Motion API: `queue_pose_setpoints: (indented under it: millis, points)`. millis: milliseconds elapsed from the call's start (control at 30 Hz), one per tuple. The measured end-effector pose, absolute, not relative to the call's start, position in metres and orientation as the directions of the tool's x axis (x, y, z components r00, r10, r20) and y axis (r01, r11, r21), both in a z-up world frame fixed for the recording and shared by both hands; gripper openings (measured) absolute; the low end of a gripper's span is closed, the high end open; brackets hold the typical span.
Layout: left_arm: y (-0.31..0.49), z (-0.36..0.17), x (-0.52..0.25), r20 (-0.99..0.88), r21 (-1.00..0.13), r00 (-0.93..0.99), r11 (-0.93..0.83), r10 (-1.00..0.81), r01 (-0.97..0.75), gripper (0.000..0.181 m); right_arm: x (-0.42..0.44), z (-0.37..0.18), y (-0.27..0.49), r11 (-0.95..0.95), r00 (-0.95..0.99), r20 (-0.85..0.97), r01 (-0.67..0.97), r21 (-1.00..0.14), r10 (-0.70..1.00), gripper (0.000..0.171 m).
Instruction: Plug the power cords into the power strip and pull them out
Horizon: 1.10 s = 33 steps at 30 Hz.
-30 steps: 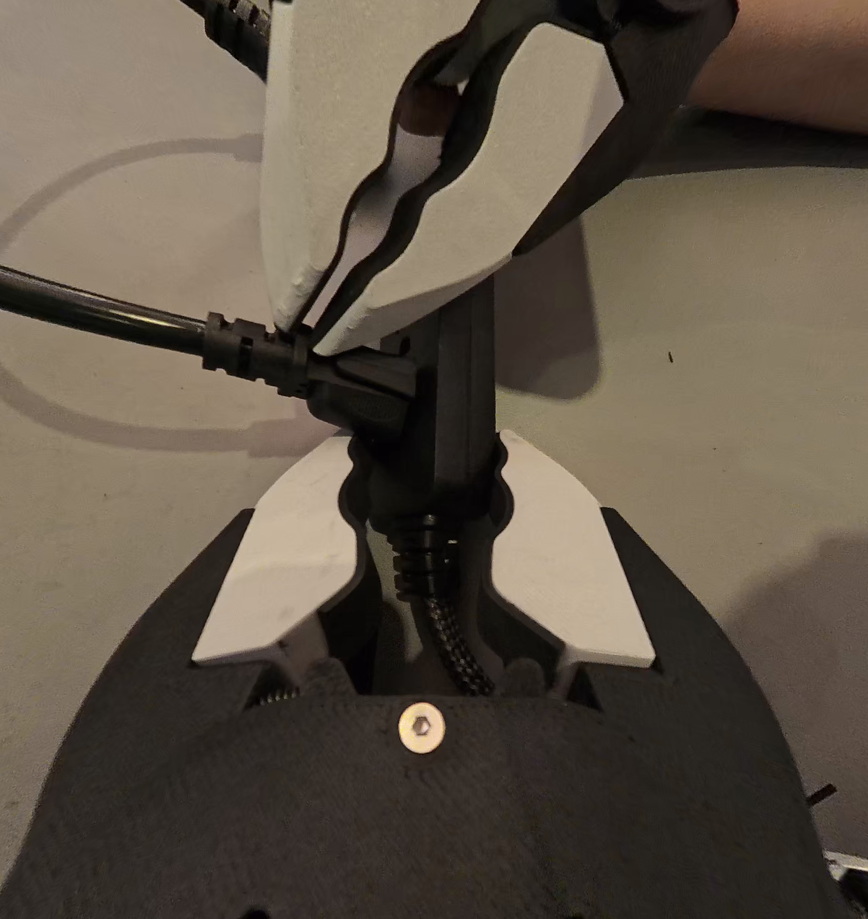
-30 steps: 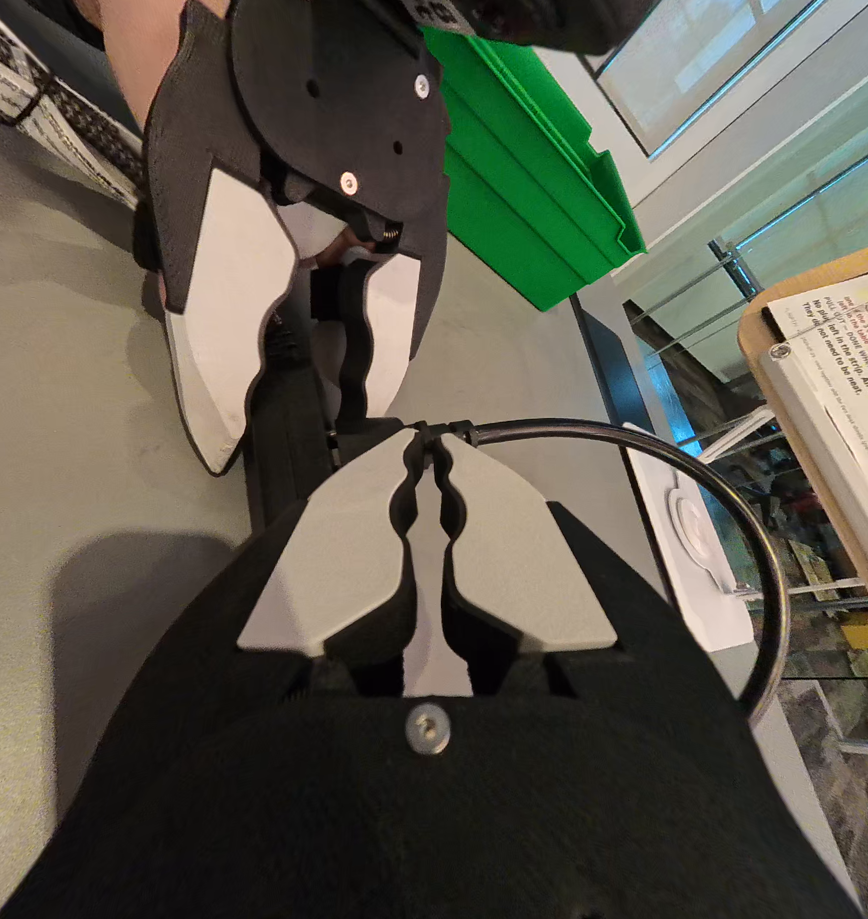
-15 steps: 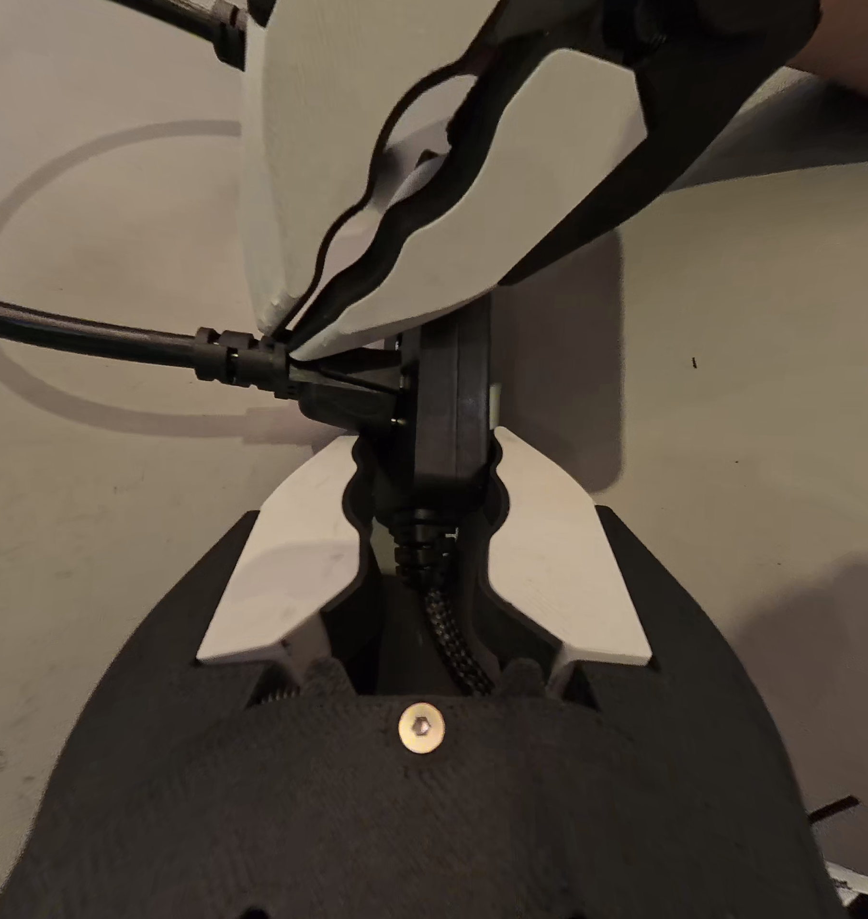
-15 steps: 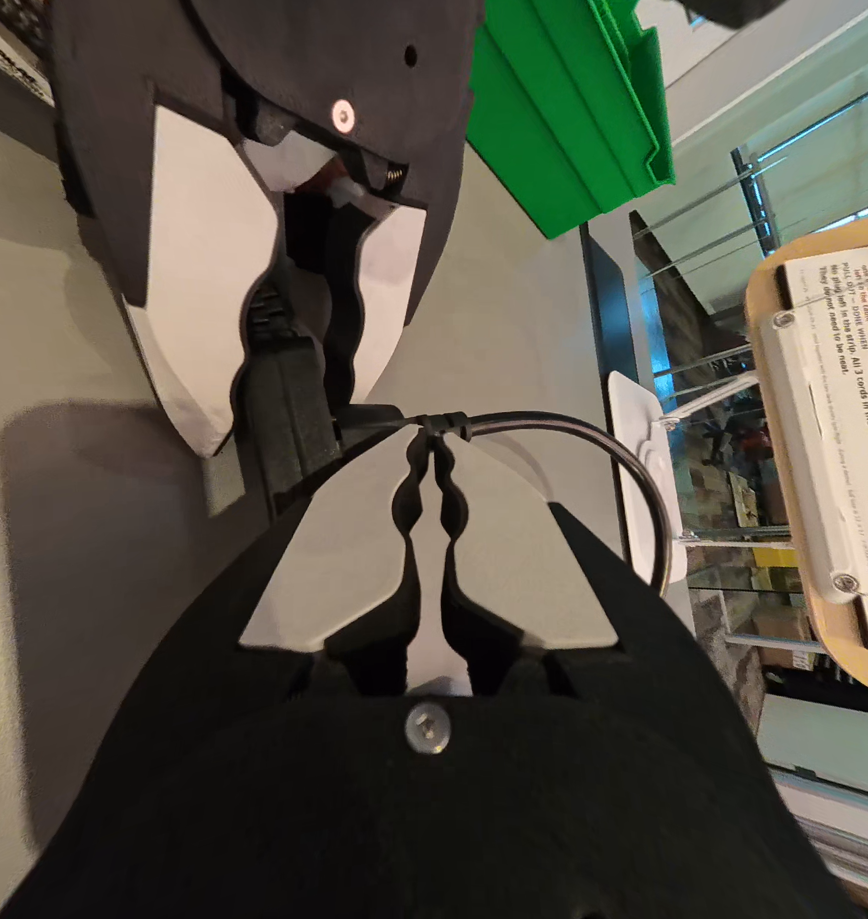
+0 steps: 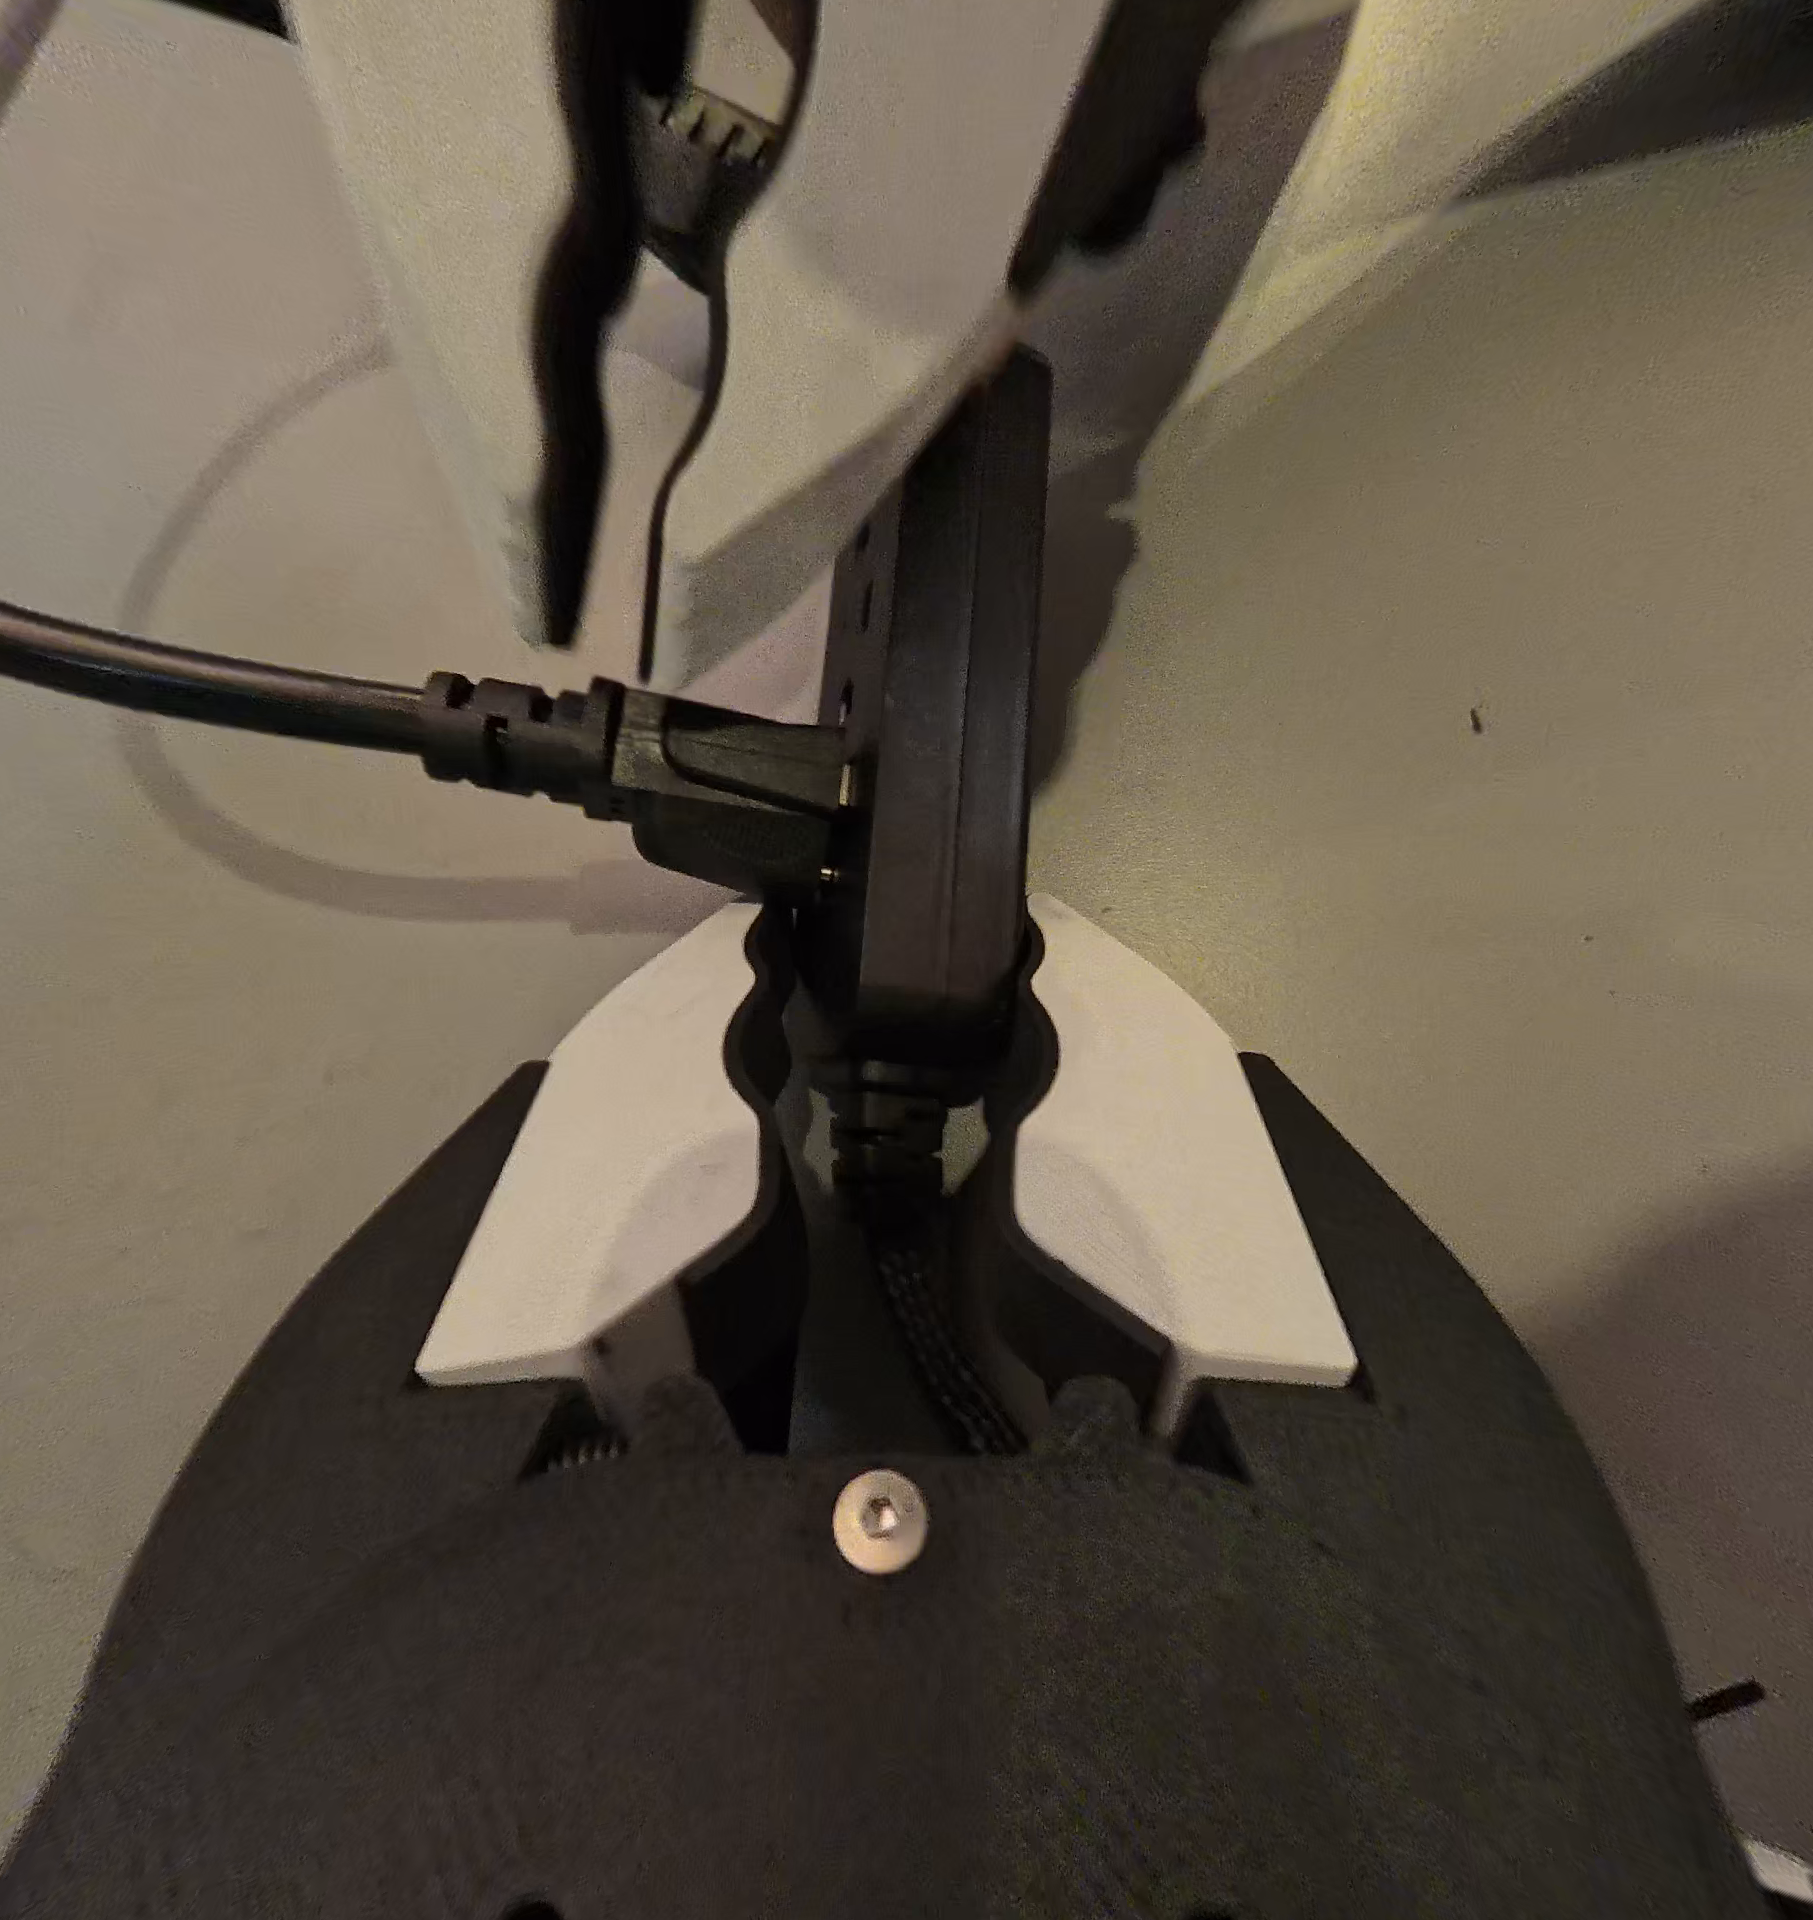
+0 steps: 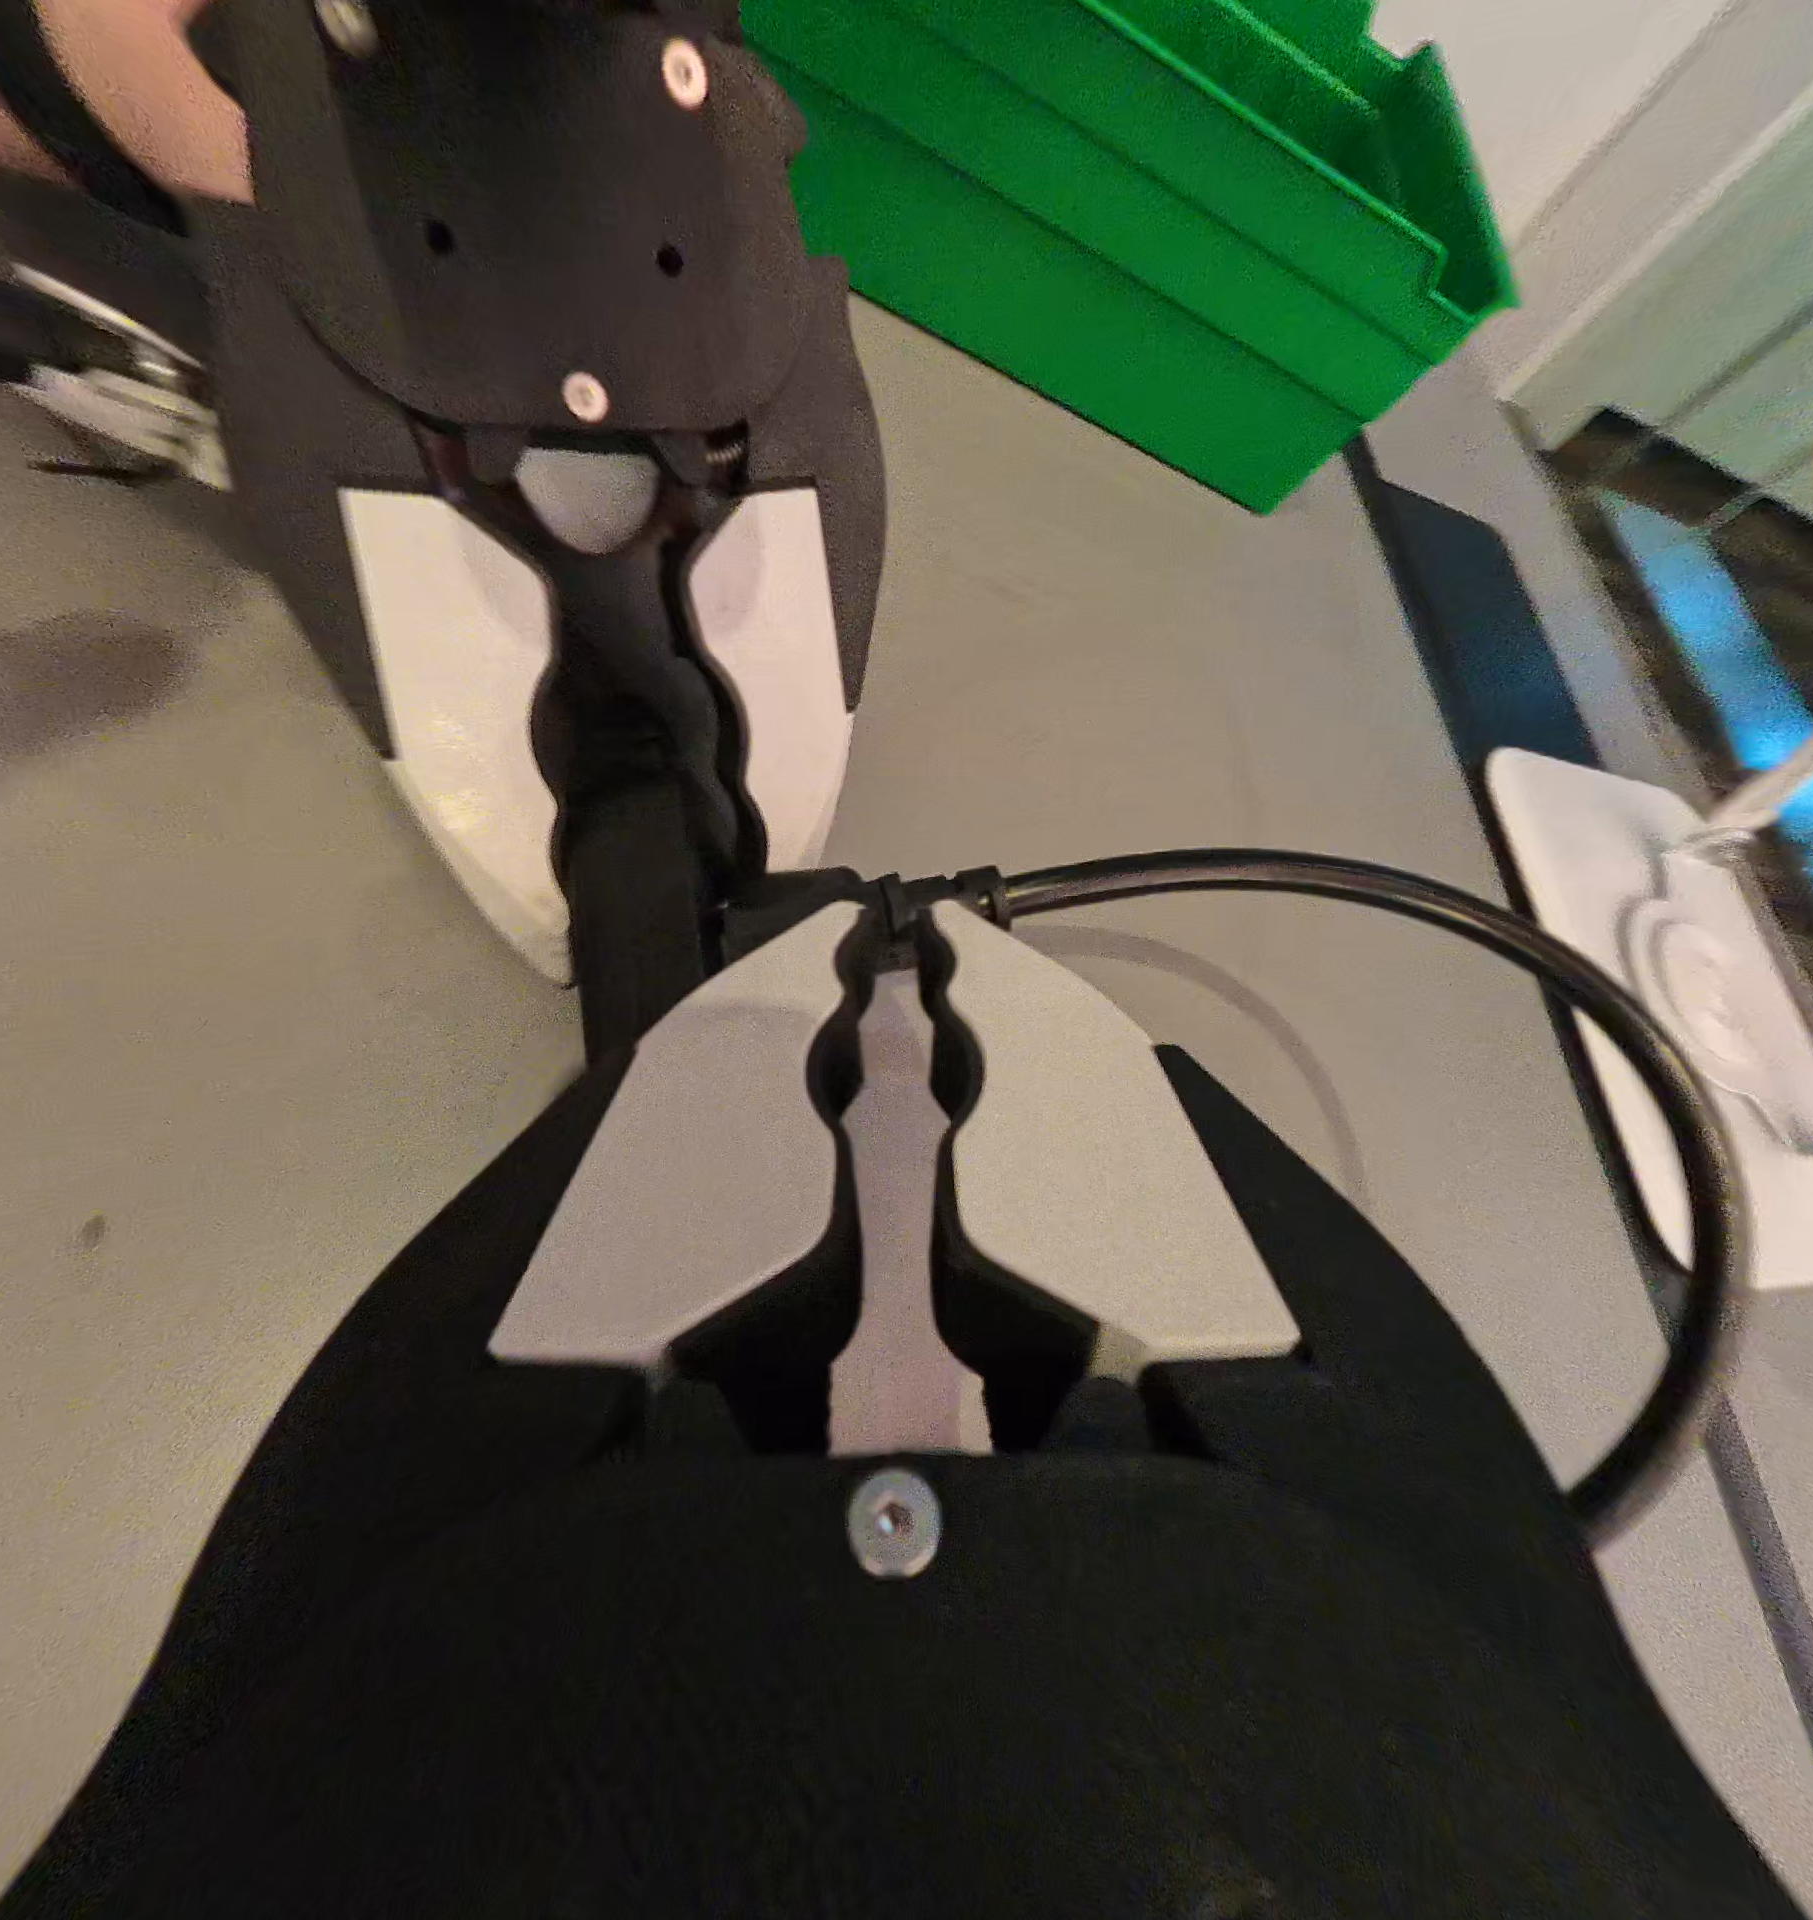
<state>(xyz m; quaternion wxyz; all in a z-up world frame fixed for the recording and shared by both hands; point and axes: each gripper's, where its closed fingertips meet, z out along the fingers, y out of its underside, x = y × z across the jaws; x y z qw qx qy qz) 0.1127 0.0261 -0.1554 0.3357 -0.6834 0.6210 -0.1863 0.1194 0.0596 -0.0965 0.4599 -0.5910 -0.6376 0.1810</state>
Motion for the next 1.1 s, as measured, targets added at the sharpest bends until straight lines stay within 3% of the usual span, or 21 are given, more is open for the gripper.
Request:
queue_pose_setpoints:
  millis: [100, 267, 400, 600, 767, 933, 1033, 1100]
  points:
    - [0.024, -0.154, 0.113, -0.215, -0.681, 0.112, 0.067, -0.970, -0.729, 0.039, 0.127, -0.084, 0.048, 0.305, 0.045, 0.401, 0.572, -0.761, 0.915, 0.028]
    - [0.023, -0.155, 0.113, -0.194, -0.681, 0.114, 0.050, -0.974, -0.731, 0.037, 0.124, -0.098, 0.041, 0.351, -0.035, 0.456, 0.692, -0.631, 0.889, 0.040]
    - [0.022, -0.152, 0.114, -0.361, -0.632, 0.041, 0.213, -0.932, -0.745, 0.035, 0.125, -0.098, 0.035, 0.274, -0.041, 0.359, 0.727, -0.629, 0.933, 0.057]
    - [0.019, -0.152, 0.116, -0.383, -0.623, 0.013, 0.248, -0.924, -0.742, 0.031, 0.130, -0.092, 0.043, 0.247, -0.005, 0.379, 0.767, -0.592, 0.925, 0.061]
    - [0.018, -0.152, 0.117, -0.385, -0.621, 0.002, 0.258, -0.923, -0.740, 0.029, 0.134, -0.105, 0.058, 0.238, 0.009, 0.469, 0.854, -0.463, 0.883, 0.071]
    - [0.014, -0.151, 0.118, -0.412, -0.618, -0.041, 0.312, -0.910, -0.722, 0.028, 0.137, -0.101, 0.051, 0.244, -0.013, 0.405, 0.815, -0.525, 0.914, 0.077]
    - [0.017, -0.150, 0.106, -0.490, -0.549, -0.097, 0.393, -0.866, -0.738, 0.028, 0.140, -0.104, 0.052, 0.303, -0.057, 0.458, 0.820, -0.485, 0.887, 0.077]
    - [0.027, -0.149, 0.095, -0.479, -0.531, -0.065, 0.348, -0.875, -0.772, 0.030, 0.140, -0.110, 0.051, 0.315, -0.078, 0.456, 0.824, -0.471, 0.887, 0.073]
